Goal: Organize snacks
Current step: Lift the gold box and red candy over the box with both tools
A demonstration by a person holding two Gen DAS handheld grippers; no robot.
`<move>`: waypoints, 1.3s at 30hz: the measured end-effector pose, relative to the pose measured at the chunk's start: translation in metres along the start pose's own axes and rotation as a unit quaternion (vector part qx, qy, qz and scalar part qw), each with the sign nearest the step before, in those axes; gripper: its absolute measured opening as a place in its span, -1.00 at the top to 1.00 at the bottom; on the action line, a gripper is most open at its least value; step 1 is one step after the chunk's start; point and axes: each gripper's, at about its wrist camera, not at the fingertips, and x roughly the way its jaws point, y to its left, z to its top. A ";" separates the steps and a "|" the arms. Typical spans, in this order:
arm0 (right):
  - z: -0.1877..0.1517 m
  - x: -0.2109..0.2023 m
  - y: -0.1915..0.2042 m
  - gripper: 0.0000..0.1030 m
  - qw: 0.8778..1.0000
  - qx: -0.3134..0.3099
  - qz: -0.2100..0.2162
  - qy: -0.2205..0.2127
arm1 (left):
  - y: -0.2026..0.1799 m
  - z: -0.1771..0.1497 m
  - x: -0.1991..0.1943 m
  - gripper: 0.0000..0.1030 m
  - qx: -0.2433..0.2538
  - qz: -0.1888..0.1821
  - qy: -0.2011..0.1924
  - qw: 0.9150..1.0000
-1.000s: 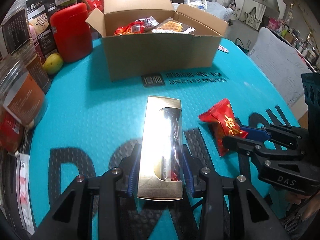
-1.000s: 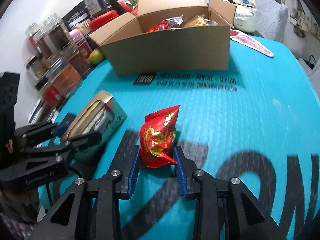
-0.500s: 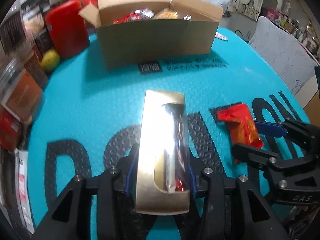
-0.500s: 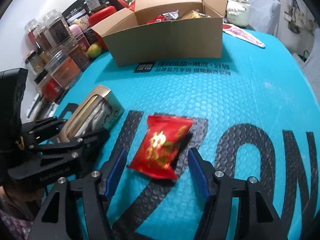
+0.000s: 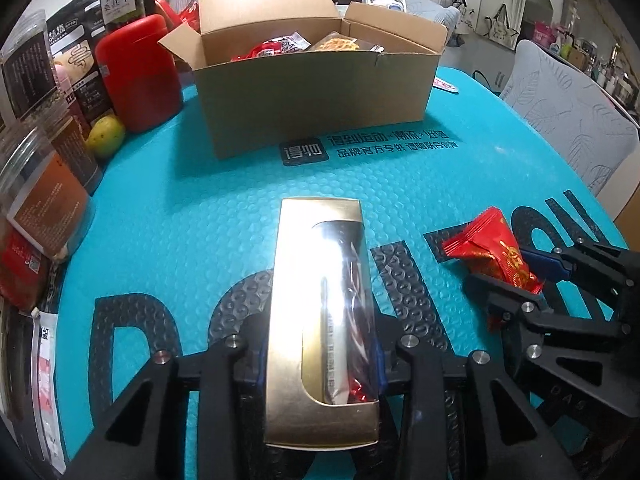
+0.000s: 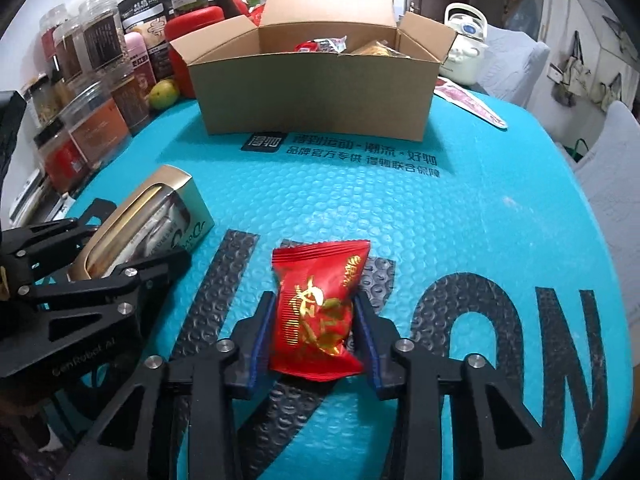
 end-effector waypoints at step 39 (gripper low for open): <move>0.027 -0.083 0.018 0.34 0.992 0.008 0.083 -0.090 | -0.013 0.037 -0.087 0.30 0.016 -0.032 -0.089 0.995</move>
